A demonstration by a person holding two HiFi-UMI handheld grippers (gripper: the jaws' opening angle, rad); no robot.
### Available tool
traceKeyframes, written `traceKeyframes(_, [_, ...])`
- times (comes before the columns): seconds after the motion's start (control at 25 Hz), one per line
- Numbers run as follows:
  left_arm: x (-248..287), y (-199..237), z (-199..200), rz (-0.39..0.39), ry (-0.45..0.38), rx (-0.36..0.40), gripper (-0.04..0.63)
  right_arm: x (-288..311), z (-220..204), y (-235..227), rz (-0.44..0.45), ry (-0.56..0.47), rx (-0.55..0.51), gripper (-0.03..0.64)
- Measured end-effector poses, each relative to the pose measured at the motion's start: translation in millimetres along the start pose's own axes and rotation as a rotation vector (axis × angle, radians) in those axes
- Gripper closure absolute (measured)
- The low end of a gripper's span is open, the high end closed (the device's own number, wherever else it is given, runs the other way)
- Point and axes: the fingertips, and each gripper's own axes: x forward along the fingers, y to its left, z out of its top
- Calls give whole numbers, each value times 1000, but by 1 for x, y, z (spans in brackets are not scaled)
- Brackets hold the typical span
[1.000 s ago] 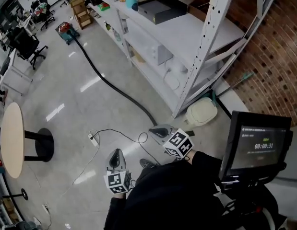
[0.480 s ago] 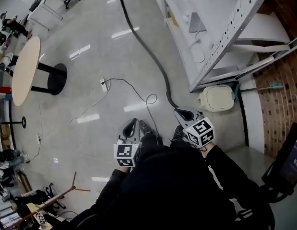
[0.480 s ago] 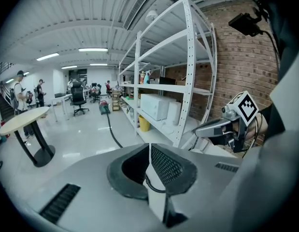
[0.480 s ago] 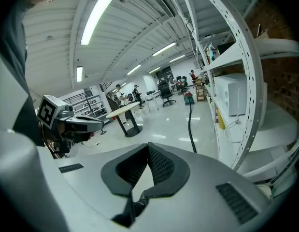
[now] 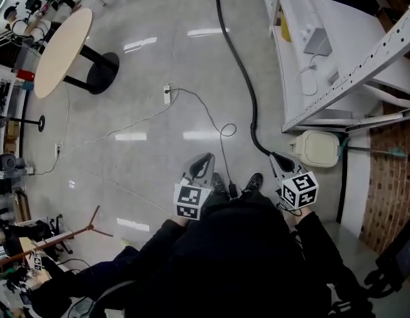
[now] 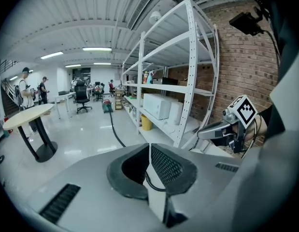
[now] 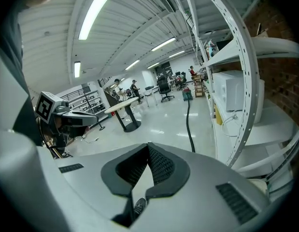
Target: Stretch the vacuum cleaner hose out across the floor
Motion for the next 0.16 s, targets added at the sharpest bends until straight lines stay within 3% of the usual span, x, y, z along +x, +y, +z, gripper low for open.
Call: traceKeyframes(0.16, [-7,34,-11,2,-7,-20,568,22,-9,18,-25,23,18,604])
